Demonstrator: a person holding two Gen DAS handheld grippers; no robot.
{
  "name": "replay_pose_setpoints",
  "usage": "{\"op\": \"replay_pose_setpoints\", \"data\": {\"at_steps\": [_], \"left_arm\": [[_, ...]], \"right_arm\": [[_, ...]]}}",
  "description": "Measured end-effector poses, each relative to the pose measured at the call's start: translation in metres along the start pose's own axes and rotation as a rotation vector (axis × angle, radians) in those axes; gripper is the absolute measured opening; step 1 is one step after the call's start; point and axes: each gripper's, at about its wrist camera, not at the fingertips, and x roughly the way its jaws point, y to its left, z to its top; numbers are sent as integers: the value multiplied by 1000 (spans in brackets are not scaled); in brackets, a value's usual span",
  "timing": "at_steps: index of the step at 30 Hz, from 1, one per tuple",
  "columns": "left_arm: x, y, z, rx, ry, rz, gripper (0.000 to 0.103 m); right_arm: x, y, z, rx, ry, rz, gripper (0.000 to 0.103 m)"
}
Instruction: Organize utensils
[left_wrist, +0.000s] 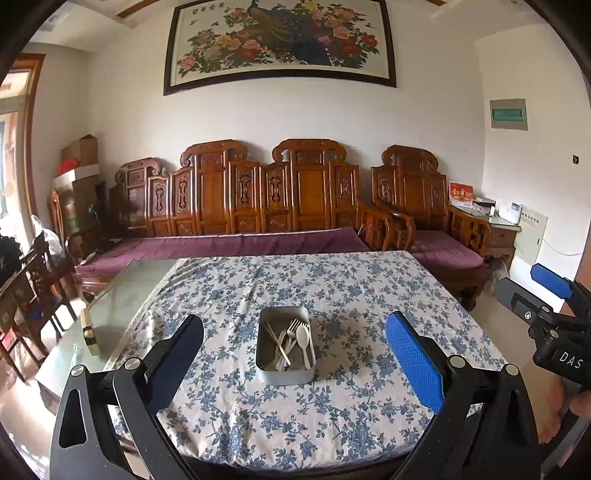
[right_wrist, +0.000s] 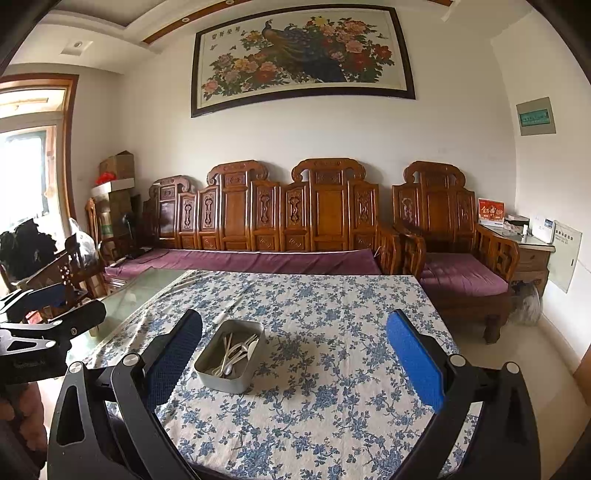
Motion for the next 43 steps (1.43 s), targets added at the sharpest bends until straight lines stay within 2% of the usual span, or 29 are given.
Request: {"op": "replay_pose_setpoints", "data": {"at_steps": [43], "left_arm": [[0,-2,-1,9,4,-14,95]], "right_arm": [[-3,2,0,-1,0,6,100]]}}
